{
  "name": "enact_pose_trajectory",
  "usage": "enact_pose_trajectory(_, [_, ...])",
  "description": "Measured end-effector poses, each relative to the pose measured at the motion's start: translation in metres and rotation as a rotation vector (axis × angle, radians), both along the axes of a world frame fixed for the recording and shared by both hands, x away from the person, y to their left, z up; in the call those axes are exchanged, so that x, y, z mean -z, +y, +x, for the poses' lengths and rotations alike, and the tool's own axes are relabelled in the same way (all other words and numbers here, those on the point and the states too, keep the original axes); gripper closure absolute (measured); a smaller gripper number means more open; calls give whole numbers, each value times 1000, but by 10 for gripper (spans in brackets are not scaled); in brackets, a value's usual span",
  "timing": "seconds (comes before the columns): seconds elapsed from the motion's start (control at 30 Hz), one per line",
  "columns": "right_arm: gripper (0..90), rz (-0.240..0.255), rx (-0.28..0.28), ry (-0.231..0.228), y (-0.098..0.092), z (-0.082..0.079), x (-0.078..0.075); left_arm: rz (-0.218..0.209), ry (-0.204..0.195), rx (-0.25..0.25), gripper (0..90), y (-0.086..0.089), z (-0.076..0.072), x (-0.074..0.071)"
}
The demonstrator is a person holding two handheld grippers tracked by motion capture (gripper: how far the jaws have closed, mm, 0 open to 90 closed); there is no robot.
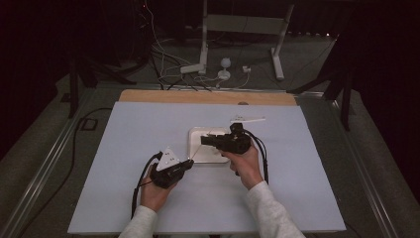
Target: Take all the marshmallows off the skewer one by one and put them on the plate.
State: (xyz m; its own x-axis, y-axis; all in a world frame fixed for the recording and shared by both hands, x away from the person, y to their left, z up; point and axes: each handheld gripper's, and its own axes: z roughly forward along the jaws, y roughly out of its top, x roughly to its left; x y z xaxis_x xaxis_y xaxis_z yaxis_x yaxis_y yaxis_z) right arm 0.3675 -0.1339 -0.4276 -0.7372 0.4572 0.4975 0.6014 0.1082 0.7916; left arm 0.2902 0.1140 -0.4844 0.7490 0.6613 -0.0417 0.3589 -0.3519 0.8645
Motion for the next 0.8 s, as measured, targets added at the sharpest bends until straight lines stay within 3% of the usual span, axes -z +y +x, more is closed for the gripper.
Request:
enact_pose_trajectory(0.1, [784,13,10,-2,-3,1,-4,29,-8,-6,900,1,-2,0])
enact_pose_trajectory(0.37, [783,14,24,-17,-12,4,-13,25,-29,3,900,1,-3,-2])
enact_pose_trajectory(0.7, [781,17,22,-16,-14,6,-15,63,-54,-3,900,6,-5,-4])
enact_pose_trajectory(0.77, [788,37,44,-21,-19,7,-17,109,-50,-19,900,6,-5,-1])
enact_pose_trajectory(0.8, [791,66,77,-26,-25,7,-20,97,-38,-22,900,9,-5,2])
